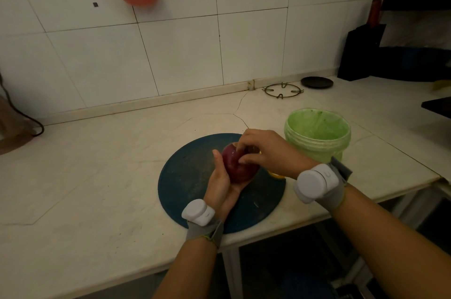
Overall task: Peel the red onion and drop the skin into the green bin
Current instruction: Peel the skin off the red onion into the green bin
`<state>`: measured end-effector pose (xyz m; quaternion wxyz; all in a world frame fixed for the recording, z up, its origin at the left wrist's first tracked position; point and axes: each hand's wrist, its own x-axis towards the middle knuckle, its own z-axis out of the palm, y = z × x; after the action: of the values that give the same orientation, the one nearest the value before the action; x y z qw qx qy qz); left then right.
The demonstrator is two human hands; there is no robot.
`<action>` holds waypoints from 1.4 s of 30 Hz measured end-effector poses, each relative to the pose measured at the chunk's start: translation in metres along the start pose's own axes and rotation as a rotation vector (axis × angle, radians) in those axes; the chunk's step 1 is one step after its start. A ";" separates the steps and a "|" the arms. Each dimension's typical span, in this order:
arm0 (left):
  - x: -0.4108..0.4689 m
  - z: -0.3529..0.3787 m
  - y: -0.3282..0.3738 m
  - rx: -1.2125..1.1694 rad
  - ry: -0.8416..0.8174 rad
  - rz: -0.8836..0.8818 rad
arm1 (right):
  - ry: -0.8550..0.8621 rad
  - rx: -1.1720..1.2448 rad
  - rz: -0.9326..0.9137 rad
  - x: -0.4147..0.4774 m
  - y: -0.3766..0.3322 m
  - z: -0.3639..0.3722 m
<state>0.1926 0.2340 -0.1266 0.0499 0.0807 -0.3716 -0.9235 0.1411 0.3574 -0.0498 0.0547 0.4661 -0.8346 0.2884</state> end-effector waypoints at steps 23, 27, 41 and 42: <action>0.001 0.004 0.002 -0.283 0.017 -0.161 | 0.458 -0.060 0.527 -0.024 0.030 -0.089; 0.005 -0.005 0.003 -0.332 -0.030 -0.183 | 0.360 -0.233 0.640 -0.032 0.052 -0.087; -0.006 0.001 0.007 -0.186 -0.109 -0.115 | -0.049 -0.178 -0.059 -0.014 -0.005 -0.005; -0.007 0.000 0.006 -0.157 -0.116 -0.112 | -0.036 -0.168 -0.056 -0.014 -0.004 -0.004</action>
<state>0.1996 0.2307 -0.1213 -0.0173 0.0436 -0.2951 -0.9543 0.1520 0.3683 -0.0502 0.0865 0.4882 -0.8434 0.2072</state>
